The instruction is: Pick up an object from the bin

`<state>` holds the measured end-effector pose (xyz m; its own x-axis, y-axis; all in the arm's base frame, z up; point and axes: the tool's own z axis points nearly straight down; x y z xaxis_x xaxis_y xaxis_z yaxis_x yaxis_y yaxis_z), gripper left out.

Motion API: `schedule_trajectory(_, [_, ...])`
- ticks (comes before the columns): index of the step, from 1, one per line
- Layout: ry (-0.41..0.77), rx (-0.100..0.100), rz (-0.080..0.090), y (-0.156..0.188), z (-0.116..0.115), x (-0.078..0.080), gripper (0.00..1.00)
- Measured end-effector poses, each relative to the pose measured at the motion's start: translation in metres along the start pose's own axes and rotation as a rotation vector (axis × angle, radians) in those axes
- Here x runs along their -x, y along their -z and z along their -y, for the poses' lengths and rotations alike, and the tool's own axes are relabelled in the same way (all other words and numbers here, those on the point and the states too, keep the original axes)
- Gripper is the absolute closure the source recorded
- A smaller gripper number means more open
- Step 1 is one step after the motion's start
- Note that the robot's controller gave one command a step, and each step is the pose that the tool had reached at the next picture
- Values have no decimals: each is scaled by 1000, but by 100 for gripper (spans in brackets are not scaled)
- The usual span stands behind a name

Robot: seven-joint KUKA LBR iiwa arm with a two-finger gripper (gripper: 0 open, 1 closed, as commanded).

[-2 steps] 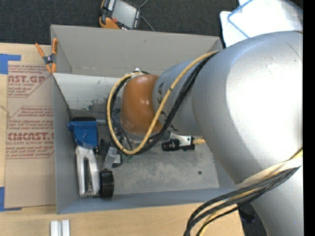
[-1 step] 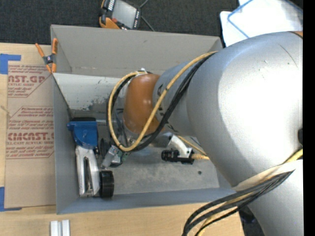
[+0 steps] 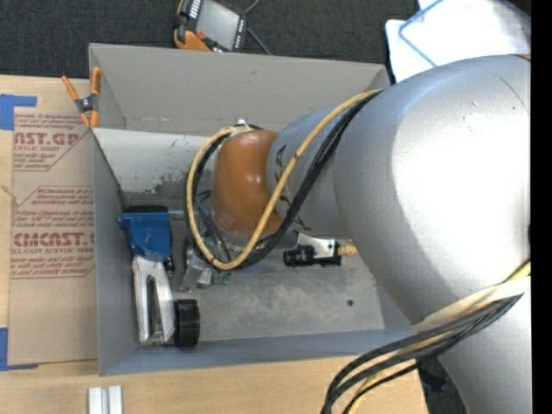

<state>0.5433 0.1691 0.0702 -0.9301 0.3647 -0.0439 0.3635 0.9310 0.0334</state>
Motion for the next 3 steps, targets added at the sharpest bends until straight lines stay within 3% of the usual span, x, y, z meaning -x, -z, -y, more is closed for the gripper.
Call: schedule_trajectory(3, [1,-1,-3,21,0,0,100])
